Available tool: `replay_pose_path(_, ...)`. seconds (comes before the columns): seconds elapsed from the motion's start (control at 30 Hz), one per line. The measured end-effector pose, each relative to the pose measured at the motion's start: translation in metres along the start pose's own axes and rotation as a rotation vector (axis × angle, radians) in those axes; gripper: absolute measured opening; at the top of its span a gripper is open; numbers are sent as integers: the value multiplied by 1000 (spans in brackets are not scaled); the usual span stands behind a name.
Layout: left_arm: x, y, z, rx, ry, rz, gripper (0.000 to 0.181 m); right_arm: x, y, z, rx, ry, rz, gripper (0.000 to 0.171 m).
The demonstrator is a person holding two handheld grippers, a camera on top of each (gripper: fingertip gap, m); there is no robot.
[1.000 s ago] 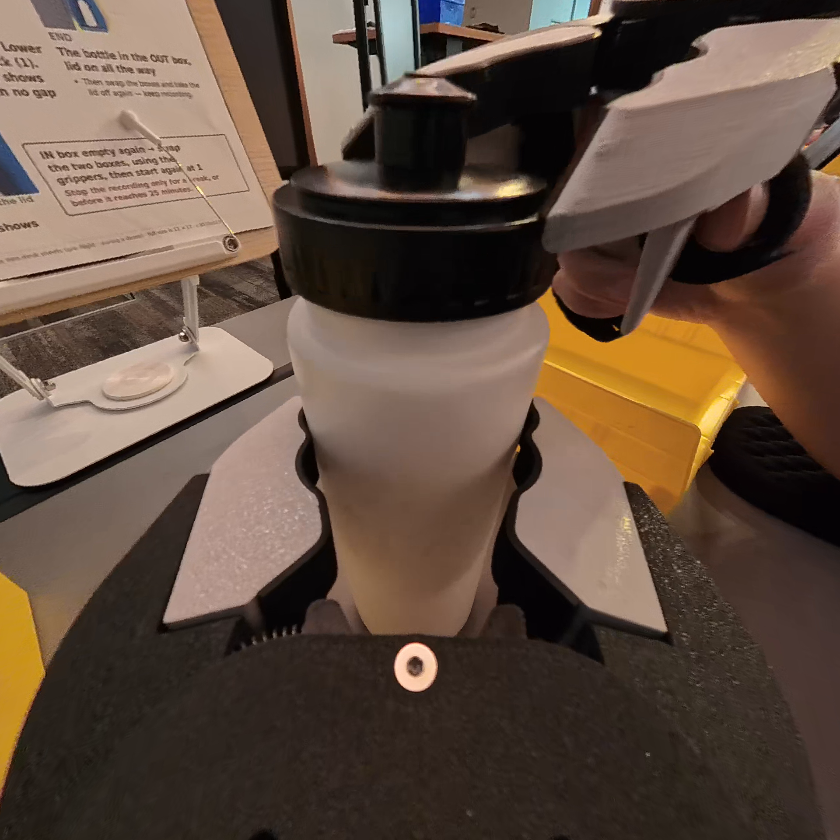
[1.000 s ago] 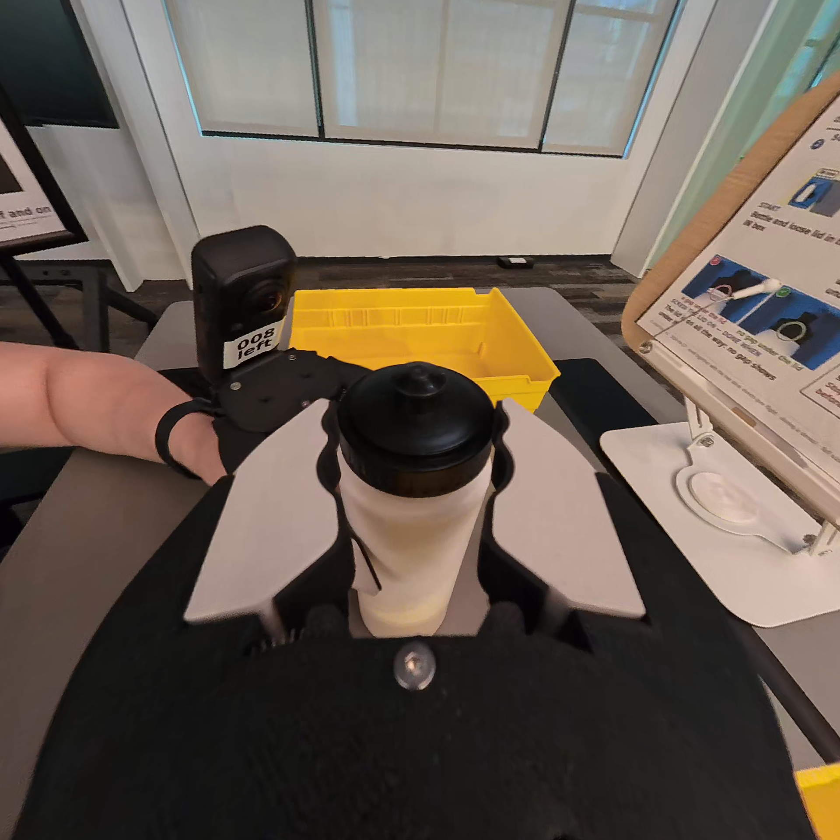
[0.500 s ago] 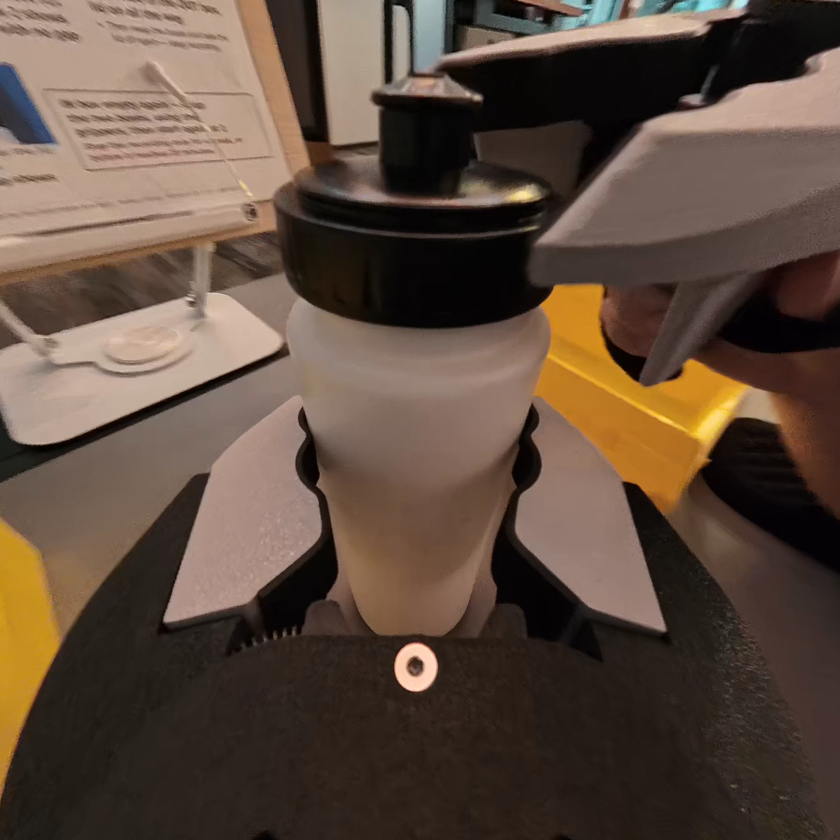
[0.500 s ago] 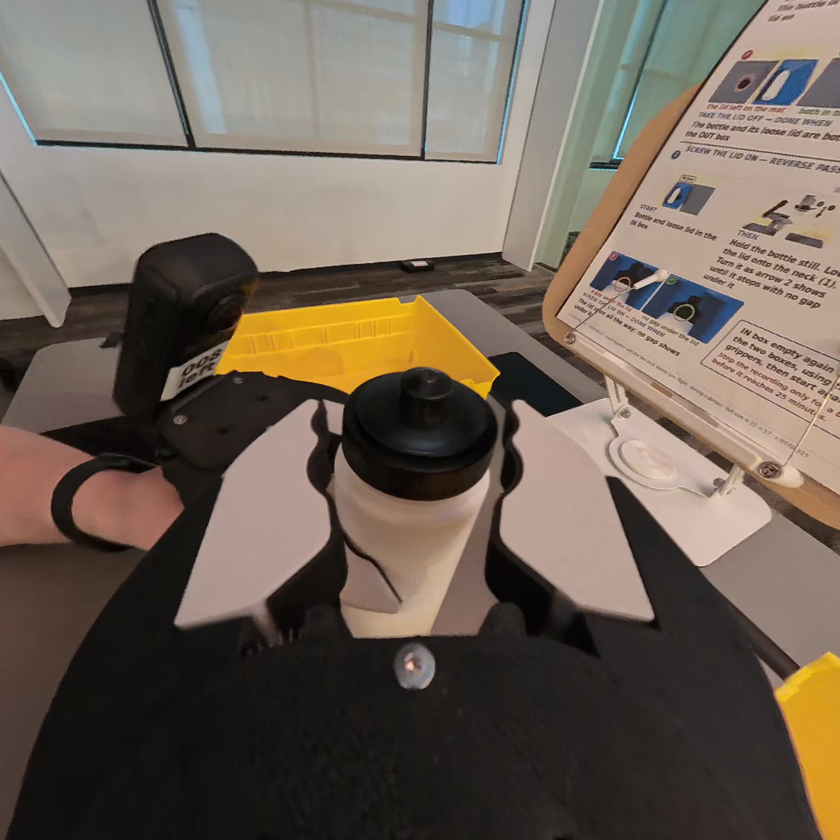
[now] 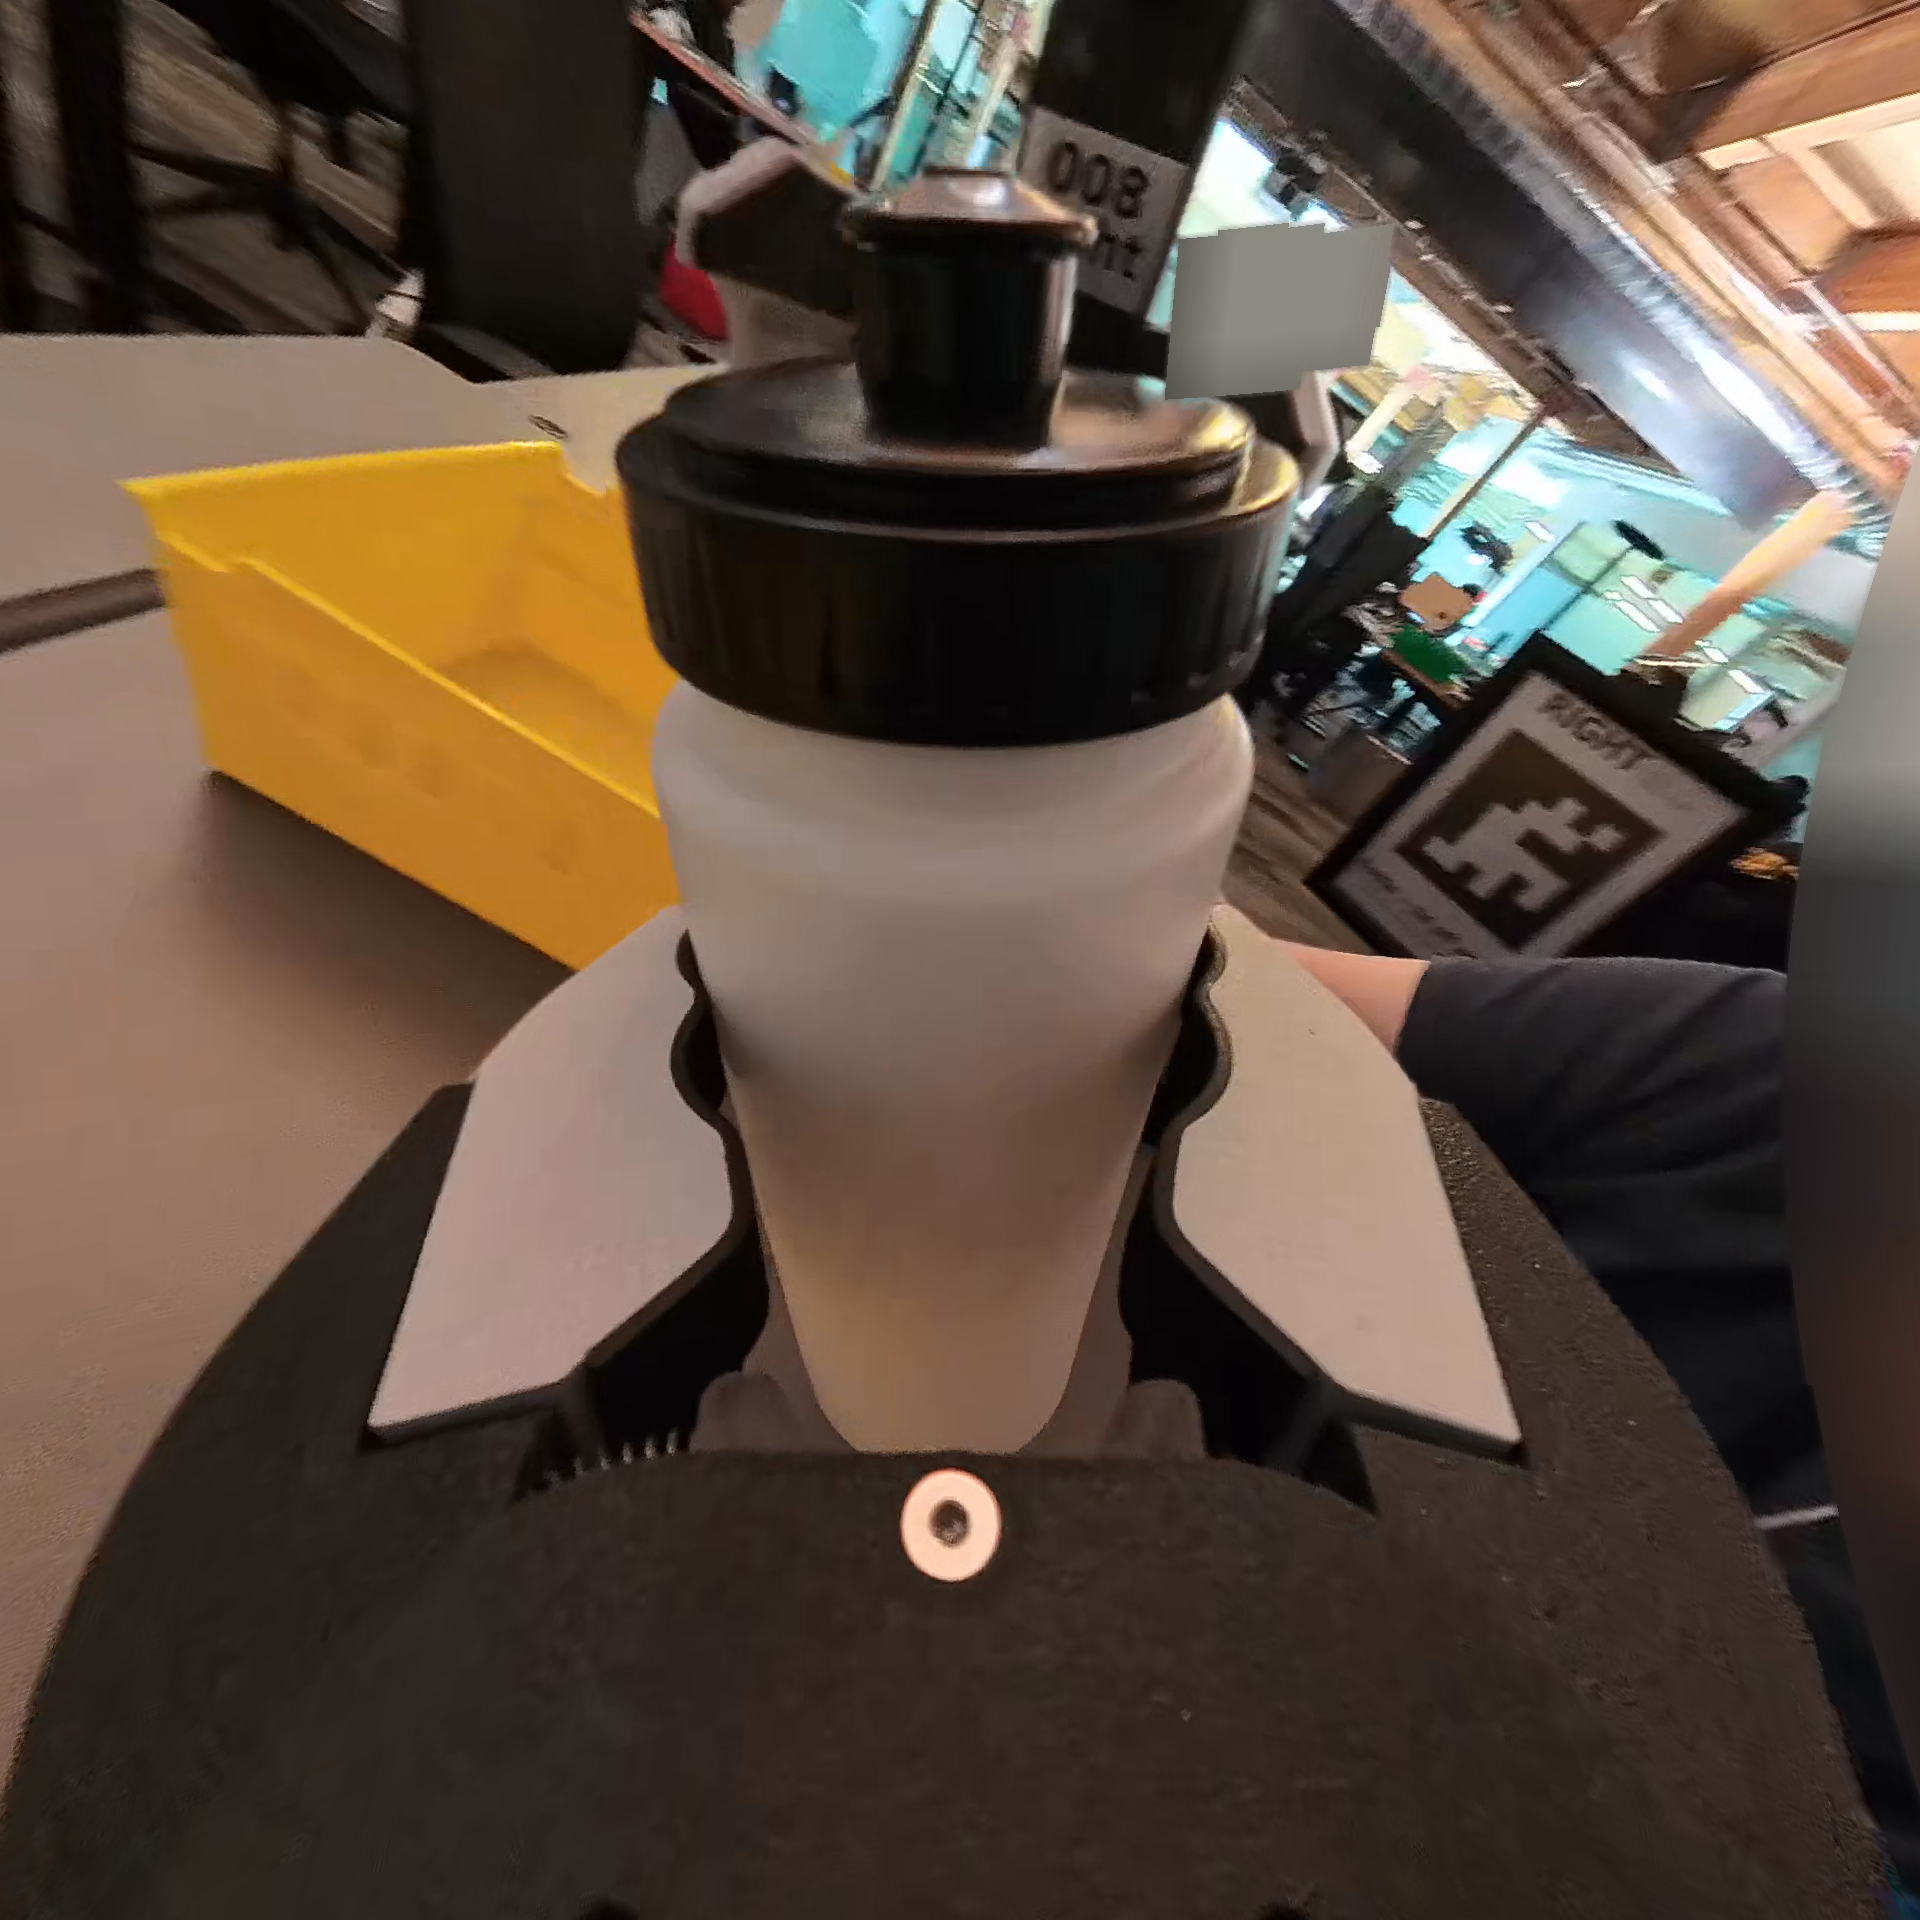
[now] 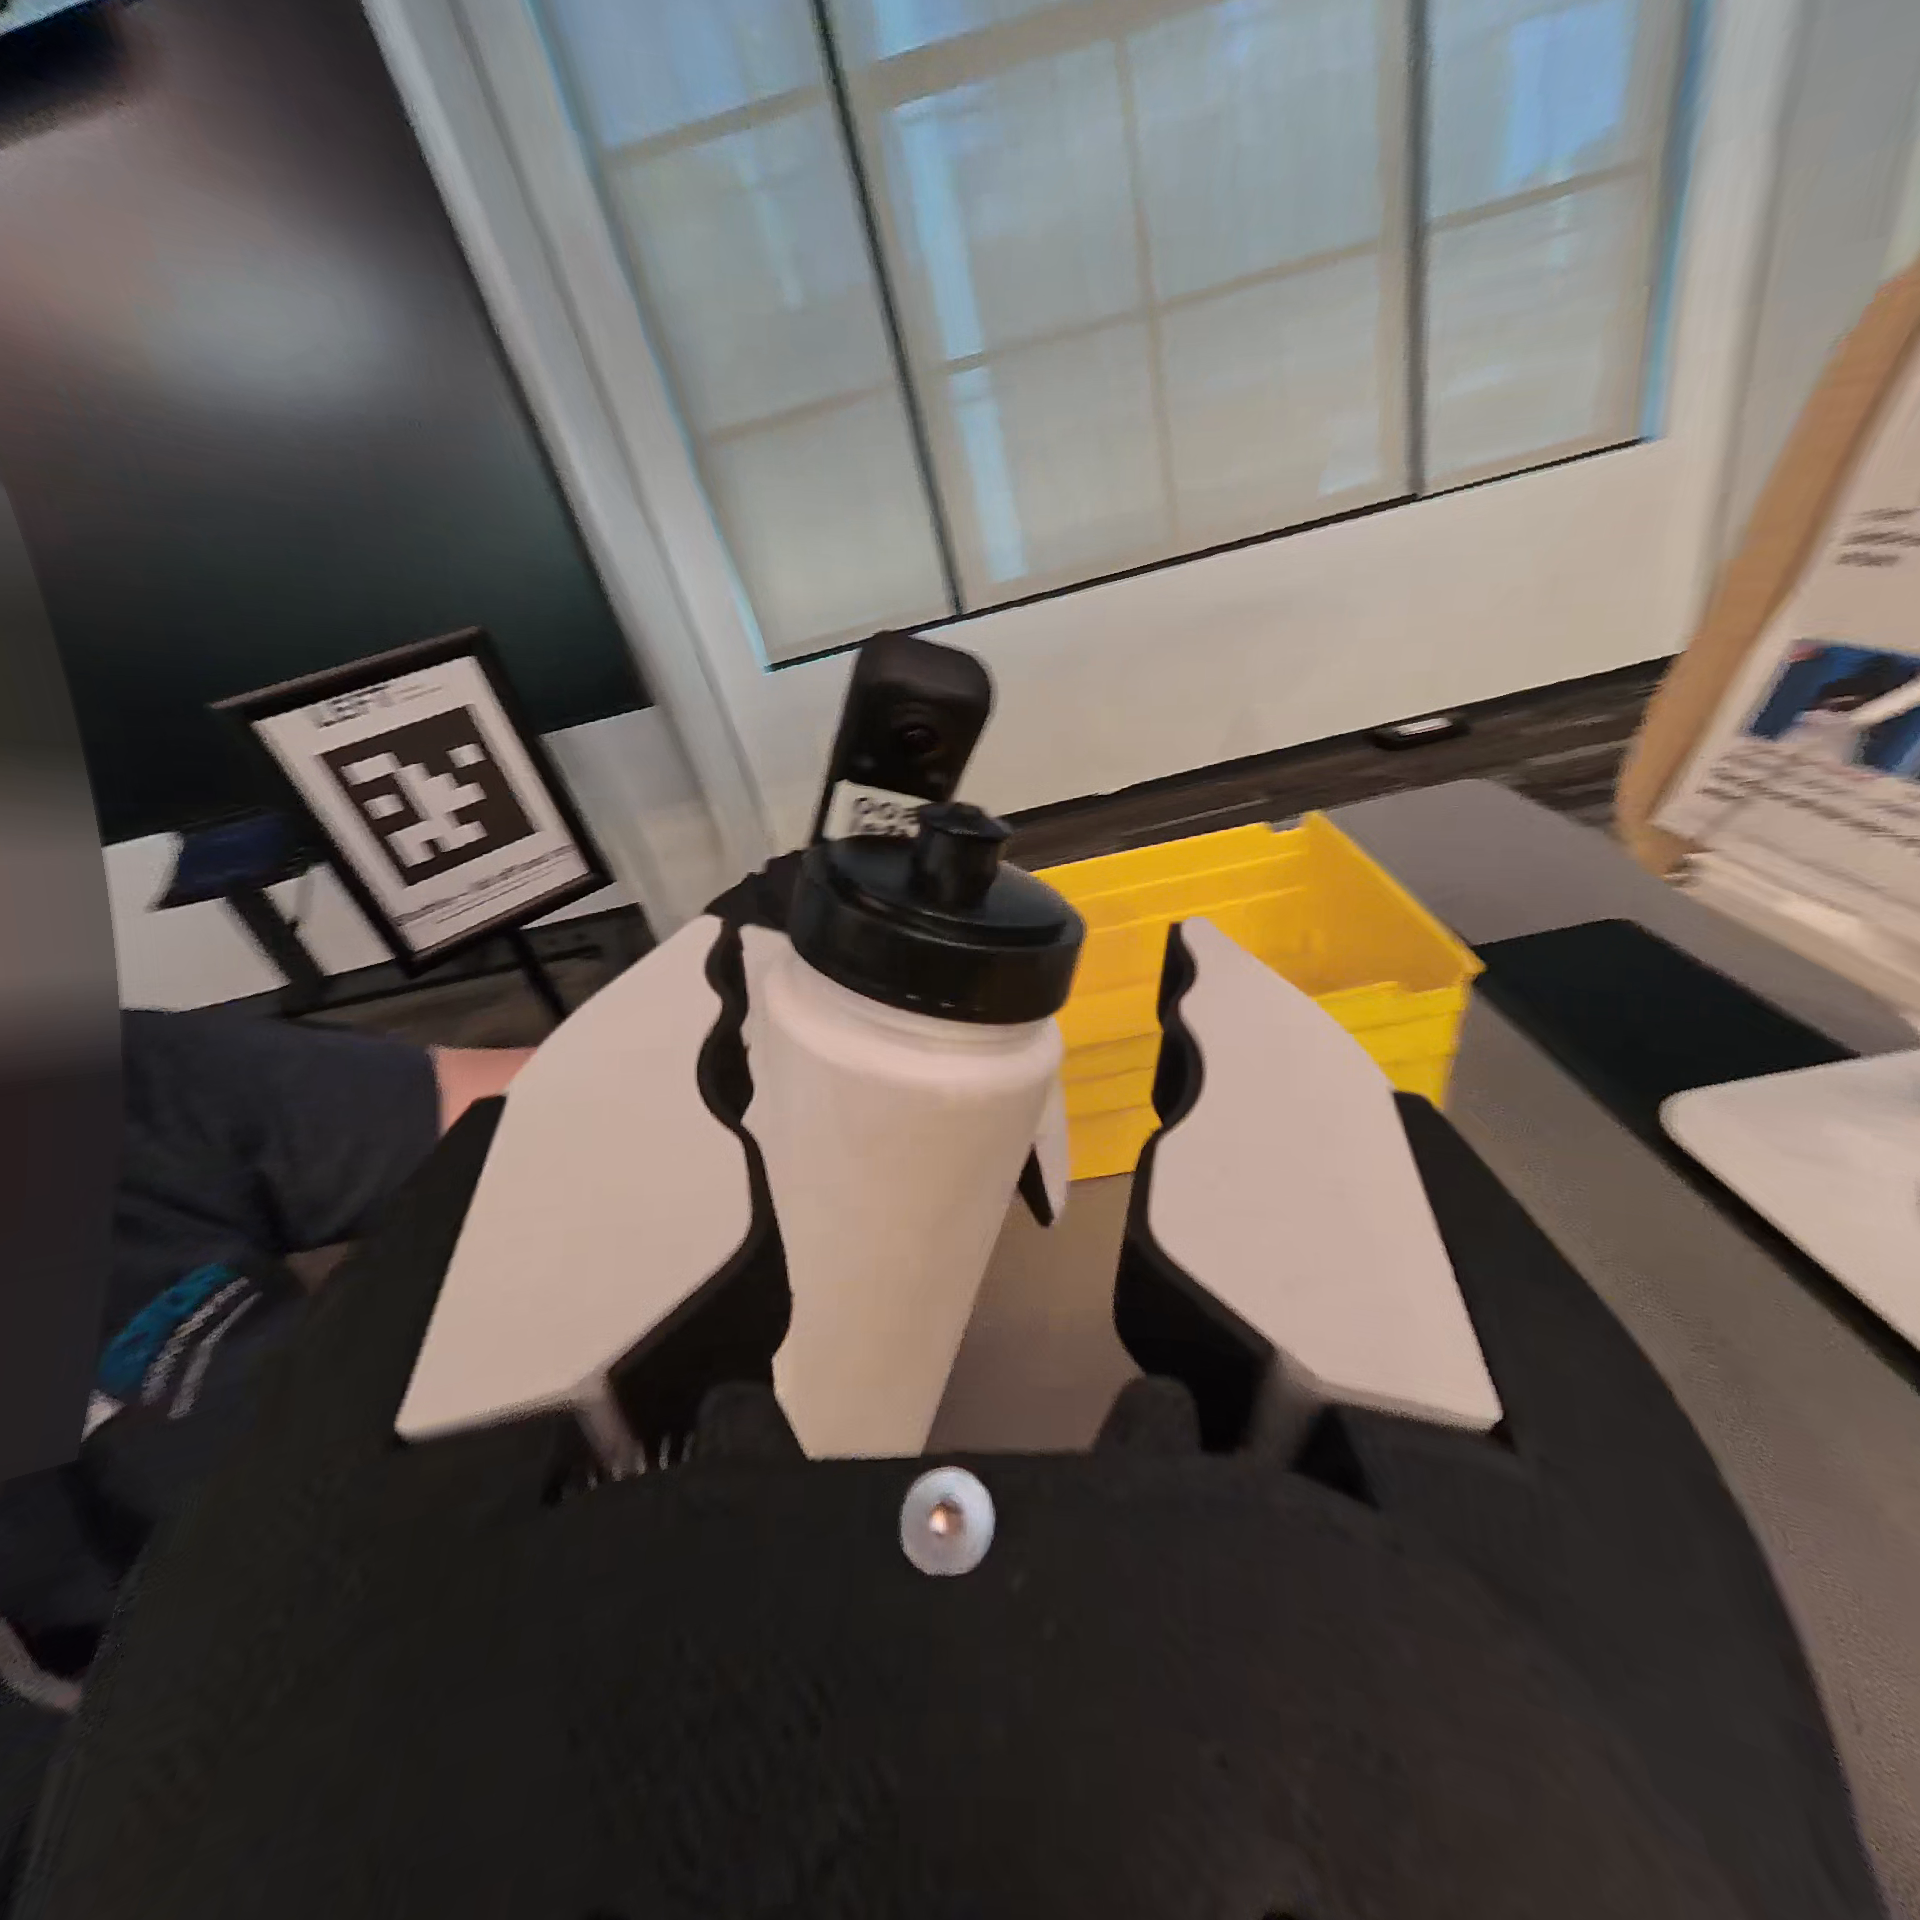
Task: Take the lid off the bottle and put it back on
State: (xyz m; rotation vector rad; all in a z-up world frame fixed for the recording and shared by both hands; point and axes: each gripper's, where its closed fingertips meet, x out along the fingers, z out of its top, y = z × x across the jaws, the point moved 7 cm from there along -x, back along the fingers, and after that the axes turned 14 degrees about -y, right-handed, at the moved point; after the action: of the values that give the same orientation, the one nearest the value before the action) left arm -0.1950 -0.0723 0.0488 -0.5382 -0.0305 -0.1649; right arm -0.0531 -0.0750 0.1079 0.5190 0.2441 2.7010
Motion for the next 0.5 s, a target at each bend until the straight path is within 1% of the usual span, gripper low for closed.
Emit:
replay_pose_path(0.1, 4, -5, -5, 5, 35, -38, 86, 7, 8, -8, 84, 18, 105, 77)
replay_pose_path(0.23, 8, -3, -11, 69, 69, -40, 85, 13, 6, -21, 110, 82, 114, 77)
replay_pose_path(0.27, 8, -2, -12, 87, 74, -33, 86, 14, 5, -24, 108, 97, 116, 73)
replay_pose_path(0.3, 8, -1, -12, 111, 76, -18, 86, 14, 6, -26, 109, 106, 131, 70)
replay_pose_path(0.37, 7, 4, -11, 165, 68, 34, 86, 15, 4, -27, 87, 98, 109, 70)
replay_pose_path(0.5, 5, 18, -10, 308, 34, 179, 86, 19, 0, -30, -63, 101, 18, 70)
